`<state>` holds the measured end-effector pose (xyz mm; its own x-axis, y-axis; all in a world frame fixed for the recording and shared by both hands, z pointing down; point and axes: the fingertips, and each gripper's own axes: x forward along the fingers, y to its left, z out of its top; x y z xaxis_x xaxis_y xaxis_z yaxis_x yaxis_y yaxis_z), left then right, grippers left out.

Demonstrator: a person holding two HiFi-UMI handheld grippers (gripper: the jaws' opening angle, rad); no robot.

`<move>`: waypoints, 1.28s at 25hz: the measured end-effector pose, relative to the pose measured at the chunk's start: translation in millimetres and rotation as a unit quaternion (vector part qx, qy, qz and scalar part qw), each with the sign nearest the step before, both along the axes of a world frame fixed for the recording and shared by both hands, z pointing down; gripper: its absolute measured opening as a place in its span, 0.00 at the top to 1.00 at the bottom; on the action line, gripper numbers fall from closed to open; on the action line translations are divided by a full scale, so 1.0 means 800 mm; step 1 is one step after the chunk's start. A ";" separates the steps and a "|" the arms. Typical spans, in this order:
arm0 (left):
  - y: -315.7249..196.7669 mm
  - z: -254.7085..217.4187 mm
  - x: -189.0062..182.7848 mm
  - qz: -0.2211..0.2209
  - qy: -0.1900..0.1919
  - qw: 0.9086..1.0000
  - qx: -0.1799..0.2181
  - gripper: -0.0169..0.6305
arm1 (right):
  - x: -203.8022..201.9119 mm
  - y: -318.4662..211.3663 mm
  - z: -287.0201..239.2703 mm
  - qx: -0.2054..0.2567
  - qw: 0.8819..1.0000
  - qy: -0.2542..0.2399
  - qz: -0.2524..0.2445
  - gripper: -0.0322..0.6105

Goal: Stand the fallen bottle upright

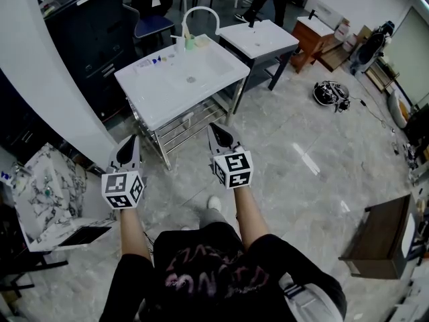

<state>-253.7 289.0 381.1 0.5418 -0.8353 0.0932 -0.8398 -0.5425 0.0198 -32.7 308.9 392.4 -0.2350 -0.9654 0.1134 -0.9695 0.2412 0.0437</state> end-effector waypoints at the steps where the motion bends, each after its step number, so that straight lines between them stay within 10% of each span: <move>1: -0.004 0.002 -0.001 -0.001 0.001 1.000 -0.002 0.95 | 0.001 -0.004 0.002 -0.001 1.000 -0.003 0.001 0.93; 32: -0.347 0.048 0.184 -0.065 -0.034 0.995 -0.065 0.95 | 0.186 -0.387 0.050 -0.045 0.996 -0.031 -0.076 0.93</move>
